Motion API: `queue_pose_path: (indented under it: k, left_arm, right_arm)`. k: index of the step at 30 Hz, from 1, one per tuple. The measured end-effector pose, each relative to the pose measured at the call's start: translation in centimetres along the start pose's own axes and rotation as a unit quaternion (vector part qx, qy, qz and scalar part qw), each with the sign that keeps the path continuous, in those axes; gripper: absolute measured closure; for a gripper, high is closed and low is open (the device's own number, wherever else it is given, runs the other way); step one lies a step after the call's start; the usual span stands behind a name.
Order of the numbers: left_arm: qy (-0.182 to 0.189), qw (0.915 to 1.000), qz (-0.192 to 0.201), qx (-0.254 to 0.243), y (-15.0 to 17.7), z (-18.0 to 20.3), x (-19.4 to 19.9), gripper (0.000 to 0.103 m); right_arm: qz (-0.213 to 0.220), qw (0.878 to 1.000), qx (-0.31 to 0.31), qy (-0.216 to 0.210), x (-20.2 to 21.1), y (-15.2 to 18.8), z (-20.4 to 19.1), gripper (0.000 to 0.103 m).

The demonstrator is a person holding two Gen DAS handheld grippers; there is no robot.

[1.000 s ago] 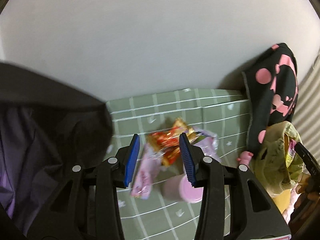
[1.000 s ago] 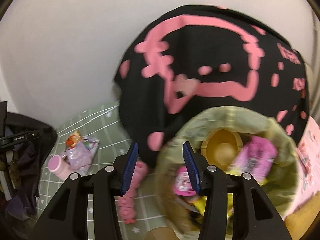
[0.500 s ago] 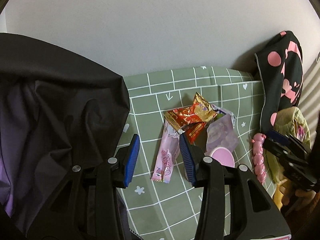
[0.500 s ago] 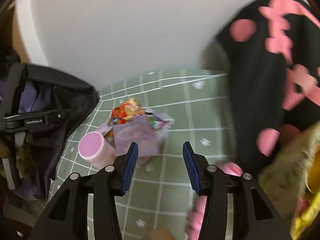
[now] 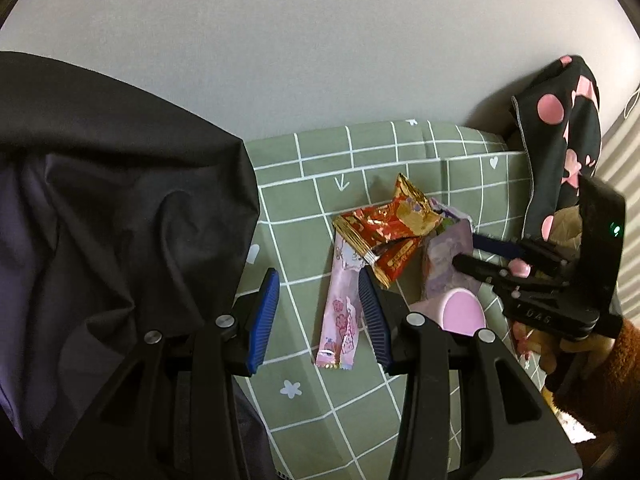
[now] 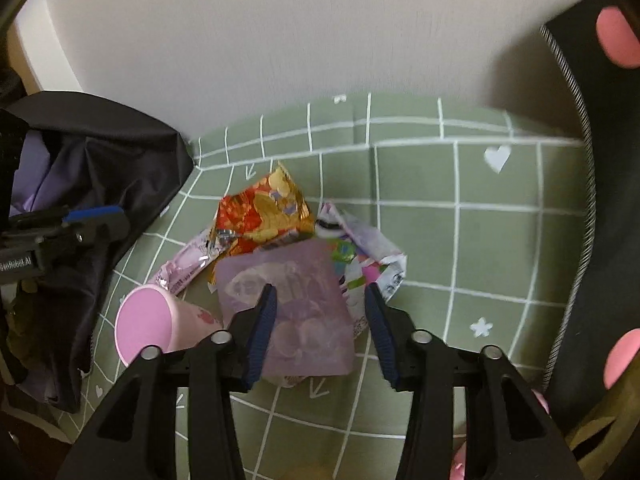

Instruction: Collect trash

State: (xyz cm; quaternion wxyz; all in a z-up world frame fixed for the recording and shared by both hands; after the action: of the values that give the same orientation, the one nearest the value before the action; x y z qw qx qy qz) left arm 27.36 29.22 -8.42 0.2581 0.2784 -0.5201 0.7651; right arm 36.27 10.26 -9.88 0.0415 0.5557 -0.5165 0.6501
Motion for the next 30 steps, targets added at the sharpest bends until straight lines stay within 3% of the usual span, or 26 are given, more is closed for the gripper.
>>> queue_pose_path:
  k: [7,17,30]
  left_arm:
    - [0.016,0.9997,0.001,0.017,-0.7,-0.4,-0.6,0.064]
    - [0.039,0.9989,-0.025,0.001,0.4,1.2,-2.3,0.064]
    - [0.045,0.9982,-0.035,-0.019,0.8,1.8,-3.4,0.064]
  right_arm:
    - [-0.02,1.0,0.017,0.014,0.5,1.0,-0.3,0.095]
    - [0.018,0.999,-0.018,0.03,4.6,1.6,2.1,0.099]
    - [0.054,0.996,-0.013,0.07,8.5,1.9,3.3,0.1]
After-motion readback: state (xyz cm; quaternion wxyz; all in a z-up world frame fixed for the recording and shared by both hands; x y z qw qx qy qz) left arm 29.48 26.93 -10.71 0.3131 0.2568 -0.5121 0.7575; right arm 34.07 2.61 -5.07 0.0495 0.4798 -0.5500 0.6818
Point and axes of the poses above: each gripper's, at about its wrist camera, not at the fingertips, and x roughly against the way its jaws point, z to its right, y to its underside, the point moved 1 cm from there along -x, roughly the way its jaws point, and after that the axes turned 11 degrees about z, right-handed, at the moved point
